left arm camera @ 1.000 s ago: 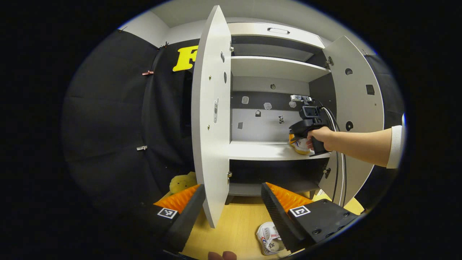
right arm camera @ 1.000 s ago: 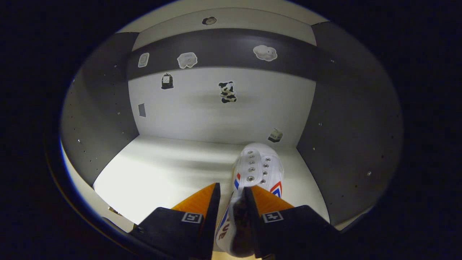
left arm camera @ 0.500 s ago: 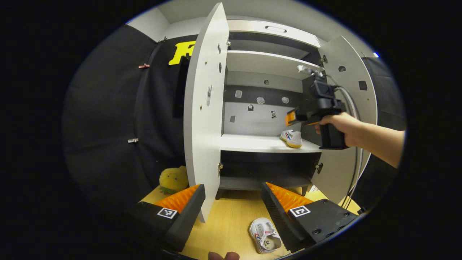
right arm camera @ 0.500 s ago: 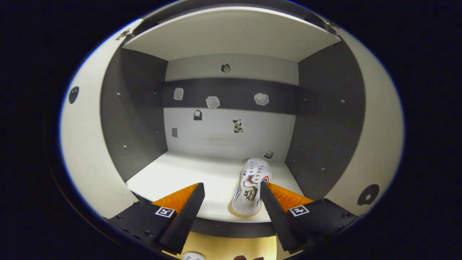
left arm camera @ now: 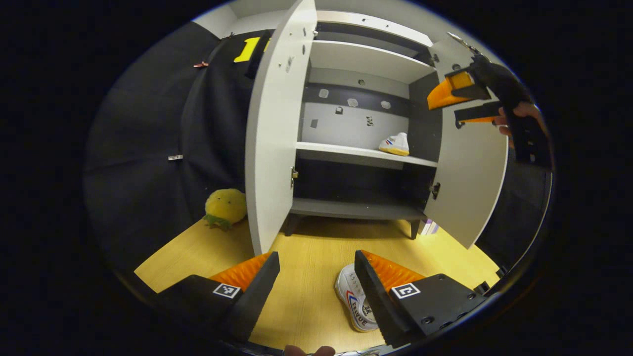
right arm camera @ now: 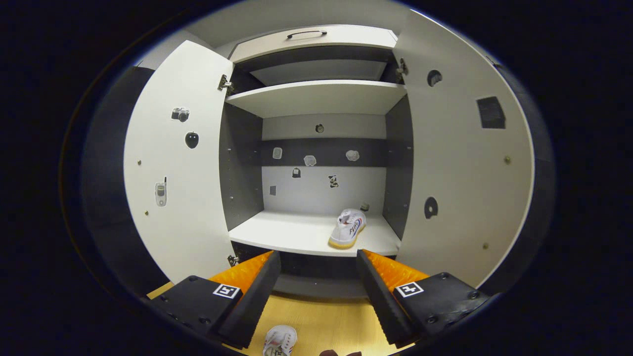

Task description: Grab one shoe with the right hand and put it into the shoe cabinet, grab the other shoe with the left hand and put it into the shoe cabinet; then close the right door with the right hand and the left door with the left hand.

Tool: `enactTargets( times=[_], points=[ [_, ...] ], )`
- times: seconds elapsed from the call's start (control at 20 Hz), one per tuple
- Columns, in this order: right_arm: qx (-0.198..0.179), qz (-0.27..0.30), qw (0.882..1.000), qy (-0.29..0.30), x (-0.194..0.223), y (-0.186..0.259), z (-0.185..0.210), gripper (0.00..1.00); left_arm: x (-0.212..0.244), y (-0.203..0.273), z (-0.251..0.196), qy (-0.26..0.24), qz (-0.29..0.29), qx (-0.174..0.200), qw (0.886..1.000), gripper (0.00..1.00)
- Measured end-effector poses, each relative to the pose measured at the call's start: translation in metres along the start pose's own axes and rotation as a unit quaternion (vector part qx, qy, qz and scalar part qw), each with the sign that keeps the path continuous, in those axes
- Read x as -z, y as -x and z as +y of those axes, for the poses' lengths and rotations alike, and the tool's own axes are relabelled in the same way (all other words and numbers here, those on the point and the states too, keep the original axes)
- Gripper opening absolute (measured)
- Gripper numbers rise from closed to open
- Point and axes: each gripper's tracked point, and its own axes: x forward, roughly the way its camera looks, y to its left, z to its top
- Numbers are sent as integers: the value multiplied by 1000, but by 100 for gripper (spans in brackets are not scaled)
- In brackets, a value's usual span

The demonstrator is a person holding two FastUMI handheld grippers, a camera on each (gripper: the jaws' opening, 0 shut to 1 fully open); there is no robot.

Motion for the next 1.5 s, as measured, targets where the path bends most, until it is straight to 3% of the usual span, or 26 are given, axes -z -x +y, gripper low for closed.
enactTargets(
  times=[0.2, 0.6, 0.8, 0.85, 0.95, 1.1, 1.2, 1.25, 1.3, 1.35, 1.5],
  points=[
    [17, 13, 1000, 4, 27, 42, -26, 98, 59, -14, -29, -38, 55, 23, 997, 95],
    [47, 41, 998, 33, 51, 102, -70, 98, 126, -68, -61, -35, 121, 32, 991, 93],
    [47, 31, 998, 28, 40, 109, -77, 98, 146, -94, -58, -34, 136, 6, 990, 80],
    [45, 28, 998, 29, 36, 109, -78, 98, 148, -100, -56, -39, 136, 1, 990, 72],
    [41, 26, 998, 33, 34, 108, -78, 98, 149, -111, -57, -45, 131, -3, 990, 59],
    [34, 27, 998, 42, 33, 106, -76, 98, 145, -132, -65, -49, 124, 2, 991, 50],
    [34, 29, 998, 43, 34, 105, -77, 98, 152, -143, -54, -79, 130, -28, 988, 42],
    [35, 29, 998, 43, 34, 106, -78, 98, 163, -145, -46, -87, 153, -40, 984, 29],
    [36, 31, 998, 42, 34, 105, -78, 98, 157, -145, -47, -84, 133, -34, 987, 20],
    [38, 31, 998, 44, 34, 106, -79, 98, 162, -148, -46, -83, 150, -29, 985, 15],
    [46, 26, 997, 50, 31, 109, -82, 98, 151, -147, -46, -73, 158, -10, 985, 10]
  ],
)
